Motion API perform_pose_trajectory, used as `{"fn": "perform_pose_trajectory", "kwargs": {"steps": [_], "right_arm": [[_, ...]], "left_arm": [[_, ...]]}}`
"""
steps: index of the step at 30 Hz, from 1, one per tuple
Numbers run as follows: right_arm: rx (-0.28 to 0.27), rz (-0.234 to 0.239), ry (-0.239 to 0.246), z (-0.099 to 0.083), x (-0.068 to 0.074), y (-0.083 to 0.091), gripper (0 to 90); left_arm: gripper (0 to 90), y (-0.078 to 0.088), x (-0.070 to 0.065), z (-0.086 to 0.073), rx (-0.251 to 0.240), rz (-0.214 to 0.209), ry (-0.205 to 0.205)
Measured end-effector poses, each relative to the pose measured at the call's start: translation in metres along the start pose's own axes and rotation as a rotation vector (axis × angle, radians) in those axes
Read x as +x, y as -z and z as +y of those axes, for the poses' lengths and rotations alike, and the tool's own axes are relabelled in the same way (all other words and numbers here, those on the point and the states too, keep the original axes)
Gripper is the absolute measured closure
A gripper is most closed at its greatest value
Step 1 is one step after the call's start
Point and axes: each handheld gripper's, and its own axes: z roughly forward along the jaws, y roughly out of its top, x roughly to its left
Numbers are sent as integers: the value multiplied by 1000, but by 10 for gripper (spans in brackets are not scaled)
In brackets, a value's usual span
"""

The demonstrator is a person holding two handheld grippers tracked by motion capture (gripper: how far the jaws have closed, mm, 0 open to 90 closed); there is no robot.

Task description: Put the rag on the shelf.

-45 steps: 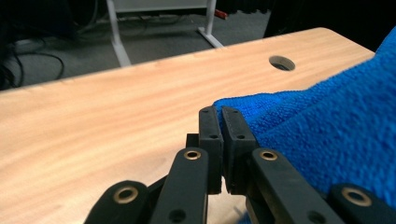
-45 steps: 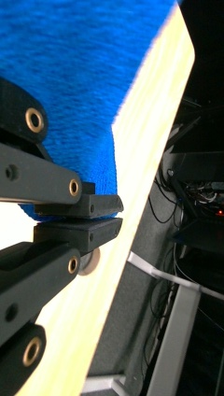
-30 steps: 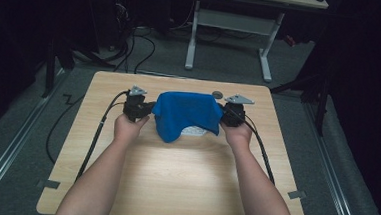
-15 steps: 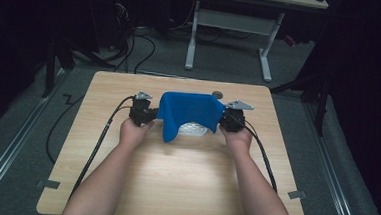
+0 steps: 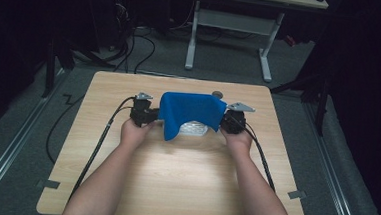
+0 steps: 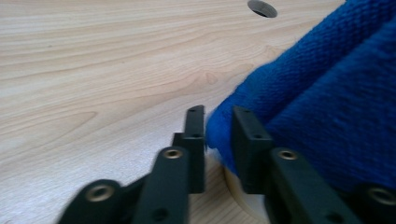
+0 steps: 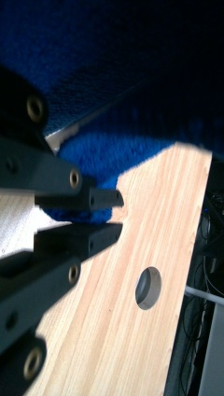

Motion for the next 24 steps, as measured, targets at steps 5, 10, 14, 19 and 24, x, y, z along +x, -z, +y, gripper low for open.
{"fn": "perform_pose_trajectory", "kwargs": {"steps": [5,10,14,19,24], "right_arm": [[-14,-5,4,5,-2,5,707],[-46,-3,-8,16,-4,14,649],[-63,-16,-4,25,-7,19,616],[-87,-32,16,37,-9,26,605],[-114,-59,45,46,-8,34,590]], "left_arm": [[647,7,-2,4,-16,23,-19],[616,18,-4,11,-54,45,-28],[596,30,-1,17,-81,49,-20],[591,43,2,23,-109,72,-27],[586,53,3,26,-130,90,-31]]}}
